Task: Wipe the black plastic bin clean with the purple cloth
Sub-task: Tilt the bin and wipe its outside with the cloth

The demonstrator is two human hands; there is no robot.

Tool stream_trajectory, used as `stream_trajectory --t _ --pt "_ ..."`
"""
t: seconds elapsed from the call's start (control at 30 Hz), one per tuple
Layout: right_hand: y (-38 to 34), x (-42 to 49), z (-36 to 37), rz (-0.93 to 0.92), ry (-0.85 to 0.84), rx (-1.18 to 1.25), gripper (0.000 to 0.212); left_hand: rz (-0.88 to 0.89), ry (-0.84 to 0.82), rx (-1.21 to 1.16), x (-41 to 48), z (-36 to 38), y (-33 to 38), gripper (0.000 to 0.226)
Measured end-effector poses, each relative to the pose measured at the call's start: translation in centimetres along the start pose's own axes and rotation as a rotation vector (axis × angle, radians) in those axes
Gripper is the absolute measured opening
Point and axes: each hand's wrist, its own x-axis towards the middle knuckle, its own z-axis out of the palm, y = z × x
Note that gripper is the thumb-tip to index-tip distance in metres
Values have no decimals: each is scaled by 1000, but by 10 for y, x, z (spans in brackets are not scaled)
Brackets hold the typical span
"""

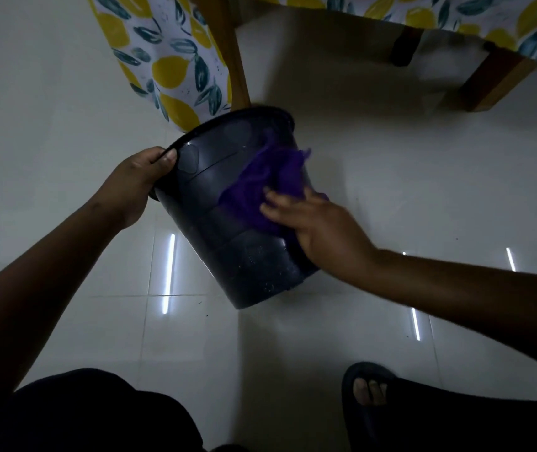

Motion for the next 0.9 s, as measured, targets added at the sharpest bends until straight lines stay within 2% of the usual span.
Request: stream_trajectory --t 0.07,0.17,0.23,0.3,0.4,0.5,0.63,0.77,0.9 --pt "-14 -10 5 -168 -149 -149 51 5 -9 -9 0 -1 0 30" --pt "-29 -18 13 -423 -270 -326 47 8 -10 -16 0 -1 0 29" --pt "-35 -19 19 -487 -323 -327 44 9 -31 -32 -2 -2 -1 29" --pt "-35 -17 23 -505 -327 -300 49 10 -58 -55 -5 -6 -5 40" --pt "-31 -5 20 -394 -313 -154 52 6 -90 -98 -7 -10 -10 42" --pt "-21 22 10 -180 -145 28 55 -41 -68 -160 -7 -11 -16 38" --pt "6 64 -5 54 49 184 53 -73 -60 -171 -12 -13 -22 51" --pt "31 78 -19 237 43 298 57 -73 -112 -16 -21 -19 -11 65" --pt "34 68 -22 271 19 289 55 29 -102 8 -23 -24 9 36"
